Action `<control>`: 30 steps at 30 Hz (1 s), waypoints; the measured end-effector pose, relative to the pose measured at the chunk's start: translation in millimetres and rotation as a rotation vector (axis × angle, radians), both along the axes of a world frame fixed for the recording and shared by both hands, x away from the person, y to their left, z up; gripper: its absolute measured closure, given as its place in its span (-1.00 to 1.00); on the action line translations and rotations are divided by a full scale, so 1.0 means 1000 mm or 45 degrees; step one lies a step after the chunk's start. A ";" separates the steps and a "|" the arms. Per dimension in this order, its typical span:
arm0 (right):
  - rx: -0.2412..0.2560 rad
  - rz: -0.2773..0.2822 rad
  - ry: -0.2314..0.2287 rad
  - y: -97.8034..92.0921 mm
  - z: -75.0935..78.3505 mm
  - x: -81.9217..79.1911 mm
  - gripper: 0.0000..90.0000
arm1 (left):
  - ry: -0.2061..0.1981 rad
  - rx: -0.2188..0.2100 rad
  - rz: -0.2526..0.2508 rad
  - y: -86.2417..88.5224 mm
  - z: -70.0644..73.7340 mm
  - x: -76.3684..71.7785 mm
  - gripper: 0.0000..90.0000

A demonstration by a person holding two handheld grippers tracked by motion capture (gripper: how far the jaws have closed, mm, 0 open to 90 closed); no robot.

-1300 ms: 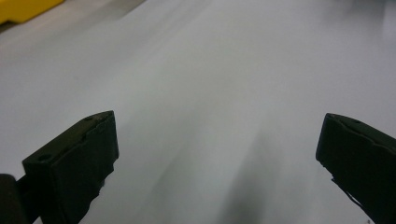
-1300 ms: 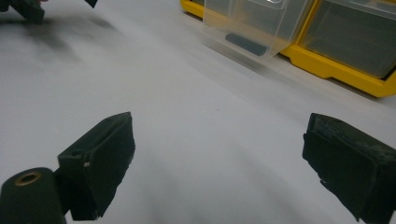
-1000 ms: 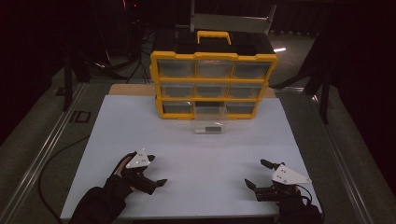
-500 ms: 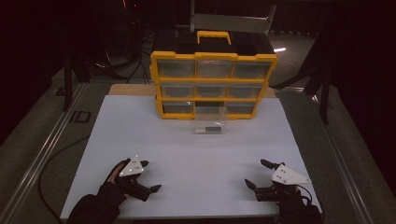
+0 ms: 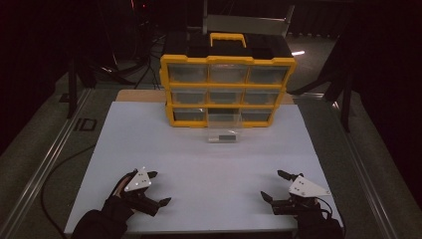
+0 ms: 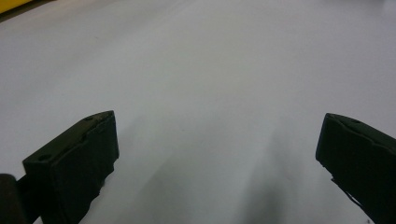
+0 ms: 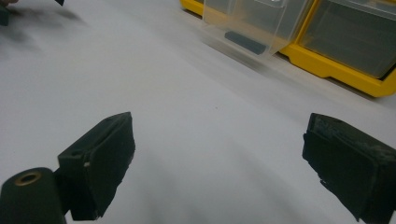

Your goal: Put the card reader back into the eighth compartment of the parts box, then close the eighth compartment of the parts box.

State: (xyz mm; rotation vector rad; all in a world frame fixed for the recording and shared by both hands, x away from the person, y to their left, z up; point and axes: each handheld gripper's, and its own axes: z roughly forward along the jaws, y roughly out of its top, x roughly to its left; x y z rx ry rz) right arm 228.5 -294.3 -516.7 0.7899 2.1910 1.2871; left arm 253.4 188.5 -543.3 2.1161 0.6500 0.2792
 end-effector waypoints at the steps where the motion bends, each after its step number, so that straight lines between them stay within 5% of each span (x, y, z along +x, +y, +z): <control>1: -0.005 0.004 0.000 0.000 0.000 0.000 -0.80 | -0.001 0.002 0.004 0.000 0.000 0.000 -1.00; 30: -0.016 0.006 -0.002 0.002 -0.001 0.000 -0.80 | -0.023 -0.022 0.049 0.006 0.001 0.000 -1.00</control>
